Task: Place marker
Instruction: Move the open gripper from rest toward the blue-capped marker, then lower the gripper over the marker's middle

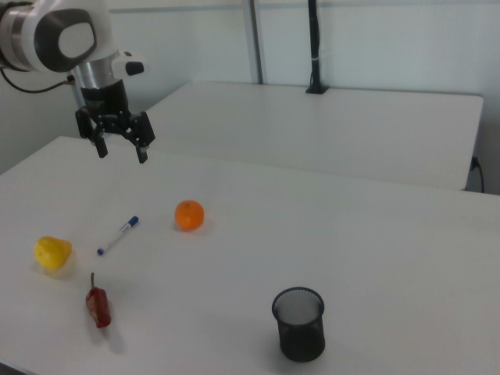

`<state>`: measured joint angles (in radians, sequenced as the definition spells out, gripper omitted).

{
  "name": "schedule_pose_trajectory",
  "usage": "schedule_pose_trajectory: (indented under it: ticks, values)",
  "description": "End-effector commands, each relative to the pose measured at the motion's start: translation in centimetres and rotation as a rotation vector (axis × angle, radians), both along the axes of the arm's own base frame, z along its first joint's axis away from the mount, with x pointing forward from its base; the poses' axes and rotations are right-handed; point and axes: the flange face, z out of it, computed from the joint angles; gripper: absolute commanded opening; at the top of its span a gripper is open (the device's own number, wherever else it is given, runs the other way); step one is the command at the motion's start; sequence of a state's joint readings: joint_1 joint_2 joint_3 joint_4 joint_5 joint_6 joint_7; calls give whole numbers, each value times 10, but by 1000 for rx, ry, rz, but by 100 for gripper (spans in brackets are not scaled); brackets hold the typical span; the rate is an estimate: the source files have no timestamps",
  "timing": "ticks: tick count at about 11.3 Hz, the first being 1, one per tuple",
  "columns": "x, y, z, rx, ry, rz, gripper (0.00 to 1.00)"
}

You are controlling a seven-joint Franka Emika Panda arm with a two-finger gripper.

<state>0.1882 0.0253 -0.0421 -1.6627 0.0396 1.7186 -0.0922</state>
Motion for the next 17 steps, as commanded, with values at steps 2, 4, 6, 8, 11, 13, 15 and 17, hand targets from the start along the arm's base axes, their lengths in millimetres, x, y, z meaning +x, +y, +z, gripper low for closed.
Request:
schedule_pose_trajectory:
  ticks: [2,4,6,8,11,13,15,17]
  values:
    - [25,36,-45,2,-31,-74,100]
    - [28,55,-73,-1,-21,-63,100]
    - [26,69,-96,7,-46,-63,100]
    - [27,93,-125,-15,-48,-78,100]
    - [35,124,-182,-51,-36,-99,100]
    - [39,137,-209,-72,-53,-108,100]
    - [41,150,-232,-85,-68,-114,100]
    - [43,158,-253,-96,-79,-109,100]
